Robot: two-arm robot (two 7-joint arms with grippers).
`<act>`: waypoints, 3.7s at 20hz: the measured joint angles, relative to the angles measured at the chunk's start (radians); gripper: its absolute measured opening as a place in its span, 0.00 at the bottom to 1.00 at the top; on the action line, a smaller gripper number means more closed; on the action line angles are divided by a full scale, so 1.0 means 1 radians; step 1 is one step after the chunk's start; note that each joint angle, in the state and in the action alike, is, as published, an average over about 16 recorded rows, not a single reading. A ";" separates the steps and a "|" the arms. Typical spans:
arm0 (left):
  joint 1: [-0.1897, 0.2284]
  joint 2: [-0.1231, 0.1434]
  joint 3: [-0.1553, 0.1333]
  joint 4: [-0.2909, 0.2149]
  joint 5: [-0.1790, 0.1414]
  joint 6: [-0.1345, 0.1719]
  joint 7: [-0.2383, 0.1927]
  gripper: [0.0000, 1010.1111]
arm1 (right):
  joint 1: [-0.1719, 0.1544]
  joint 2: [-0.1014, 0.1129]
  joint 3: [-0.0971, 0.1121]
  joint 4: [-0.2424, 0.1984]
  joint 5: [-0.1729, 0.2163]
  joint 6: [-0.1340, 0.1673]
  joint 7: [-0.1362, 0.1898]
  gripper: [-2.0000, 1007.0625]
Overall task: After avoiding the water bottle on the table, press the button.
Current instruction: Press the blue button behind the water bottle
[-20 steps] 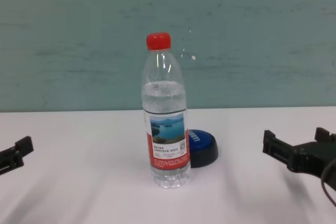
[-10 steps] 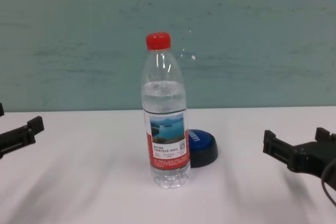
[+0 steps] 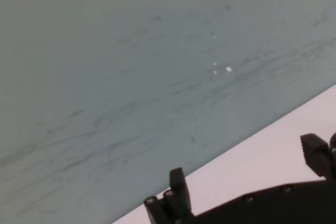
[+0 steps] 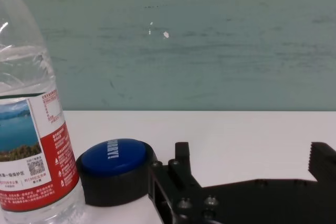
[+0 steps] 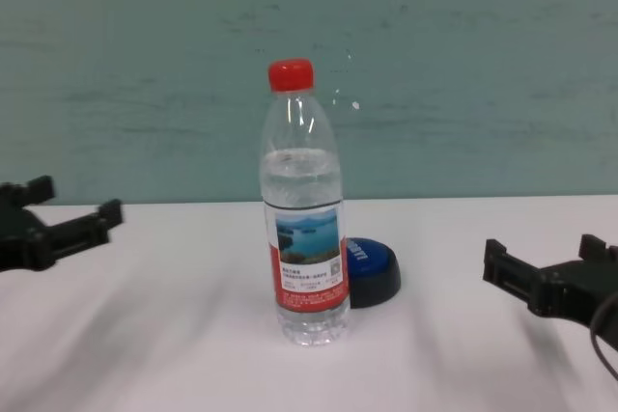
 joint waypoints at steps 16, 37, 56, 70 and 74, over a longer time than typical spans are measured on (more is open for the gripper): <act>-0.185 -0.066 0.123 0.182 0.029 -0.010 -0.024 0.99 | 0.000 0.000 0.000 0.000 0.000 0.000 0.000 1.00; -0.306 -0.111 0.202 0.312 0.043 -0.023 -0.044 0.99 | 0.000 0.000 0.000 0.000 0.000 0.000 0.000 1.00; -0.185 -0.063 0.143 0.169 0.034 0.012 0.024 0.99 | 0.000 0.000 0.000 0.000 0.000 0.000 0.000 1.00; 0.159 0.034 0.015 -0.245 0.034 0.091 0.093 0.99 | 0.000 0.000 0.000 0.000 0.000 0.000 0.000 1.00; 0.233 0.022 0.001 -0.329 0.058 0.106 0.123 0.99 | 0.000 0.000 0.000 0.000 0.000 0.000 0.000 1.00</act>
